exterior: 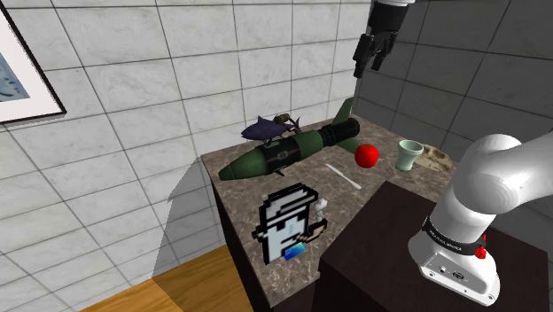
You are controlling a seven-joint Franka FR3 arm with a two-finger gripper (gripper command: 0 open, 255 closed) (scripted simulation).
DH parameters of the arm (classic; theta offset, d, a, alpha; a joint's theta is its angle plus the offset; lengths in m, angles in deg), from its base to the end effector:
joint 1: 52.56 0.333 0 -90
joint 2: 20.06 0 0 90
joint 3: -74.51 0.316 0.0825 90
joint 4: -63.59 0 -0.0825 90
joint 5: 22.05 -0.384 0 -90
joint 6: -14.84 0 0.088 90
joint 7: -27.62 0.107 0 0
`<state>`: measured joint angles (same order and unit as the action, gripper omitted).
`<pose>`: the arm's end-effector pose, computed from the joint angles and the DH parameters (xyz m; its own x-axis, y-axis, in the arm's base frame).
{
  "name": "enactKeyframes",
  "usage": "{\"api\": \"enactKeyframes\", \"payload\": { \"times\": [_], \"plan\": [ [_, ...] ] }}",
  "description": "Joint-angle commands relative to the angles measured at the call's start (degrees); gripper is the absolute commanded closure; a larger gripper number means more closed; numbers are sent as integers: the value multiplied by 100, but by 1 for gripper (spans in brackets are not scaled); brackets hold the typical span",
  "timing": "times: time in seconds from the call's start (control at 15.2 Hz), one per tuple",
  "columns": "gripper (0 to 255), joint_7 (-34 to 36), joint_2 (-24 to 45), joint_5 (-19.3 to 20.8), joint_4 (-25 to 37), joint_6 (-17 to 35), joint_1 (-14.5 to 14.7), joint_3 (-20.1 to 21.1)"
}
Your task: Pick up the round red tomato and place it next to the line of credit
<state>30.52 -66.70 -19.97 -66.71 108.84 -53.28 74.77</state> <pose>0.3052 -0.0055 0.6449 0.9818 -0.0567 0.1812 -0.0632 -0.9975 0.0302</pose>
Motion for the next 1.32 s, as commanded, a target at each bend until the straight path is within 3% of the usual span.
{"api": "enactKeyframes", "payload": {
  "times": [0.0, 0.66, 1.25],
  "plan": [
    [0, 0, 0, 0, 0, 0, 0, 0],
    [0, -267, 1033, 332, -498, 1188, -437, -747],
    [0, -542, 2361, 454, -510, 2223, -771, -1430]
  ]
}}
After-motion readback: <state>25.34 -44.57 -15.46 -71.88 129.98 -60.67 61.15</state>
